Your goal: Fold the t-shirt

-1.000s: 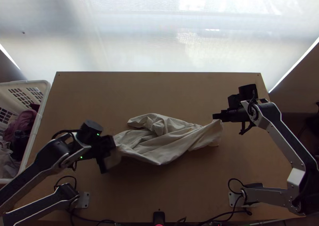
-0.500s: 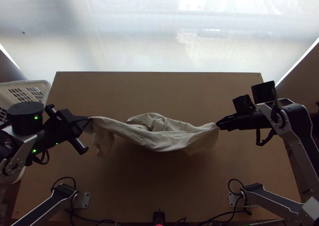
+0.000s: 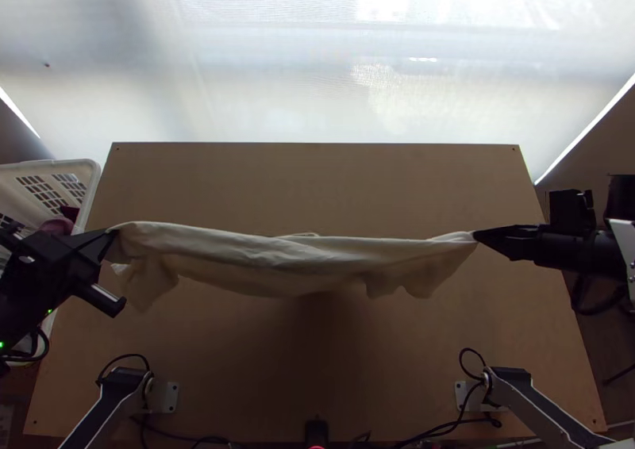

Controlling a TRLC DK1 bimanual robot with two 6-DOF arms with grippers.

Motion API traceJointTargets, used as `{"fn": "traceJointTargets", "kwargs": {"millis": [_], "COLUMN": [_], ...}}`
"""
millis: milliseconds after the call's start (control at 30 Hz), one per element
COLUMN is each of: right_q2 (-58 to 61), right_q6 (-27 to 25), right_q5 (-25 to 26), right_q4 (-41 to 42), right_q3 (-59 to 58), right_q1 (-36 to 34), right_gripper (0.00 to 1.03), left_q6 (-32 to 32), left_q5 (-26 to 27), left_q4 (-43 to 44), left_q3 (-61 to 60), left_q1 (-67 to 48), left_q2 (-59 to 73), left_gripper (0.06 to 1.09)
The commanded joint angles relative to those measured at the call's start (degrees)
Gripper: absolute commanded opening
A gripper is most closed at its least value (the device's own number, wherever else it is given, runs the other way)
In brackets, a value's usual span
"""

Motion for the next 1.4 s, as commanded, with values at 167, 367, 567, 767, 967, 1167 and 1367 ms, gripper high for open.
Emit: {"fn": "traceJointTargets", "kwargs": {"millis": [167, 367, 567, 767, 967, 1167, 1367], "right_q2": [-7.07, -10.14, -9.79, -3.73, 4.18, 13.32, 24.22], "right_q6": [0.33, 0.33, -0.29, -0.29, 0.06, 1.12, 1.82], "right_q5": [-4.42, -4.60, -4.69, -4.16, -0.21, 7.27, 11.40], "right_q4": [-6.72, -9.71, -8.57, -1.62, 8.40, 20.35, 29.75], "right_q3": [0.52, -0.71, -2.82, -4.66, -8.44, -11.78, -10.29], "right_q1": [-3.09, -2.56, -4.32, -5.02, -1.68, 2.98, 4.74], "right_gripper": [0.03, 0.03, 0.03, 0.03, 0.03, 0.03, 0.03], "left_q6": [1.43, 1.78, 4.86, 8.55, 13.65, 18.57, 15.14], "left_q5": [0.13, 0.04, 0.13, -1.10, -0.75, 0.83, 2.85], "left_q4": [-12.06, -19.70, -16.01, -0.98, 11.24, 26.09, 38.22], "left_q3": [6.01, 8.30, -2.43, -15.43, -23.87, -30.02, -25.63], "left_q1": [-0.80, -5.55, -8.01, -7.57, -0.36, 9.48, 14.14], "left_q2": [-5.56, -7.67, -8.99, -8.03, -3.46, 4.81, 19.22], "left_gripper": [0.10, 0.10, 0.10, 0.10, 0.10, 0.10, 0.10]}}
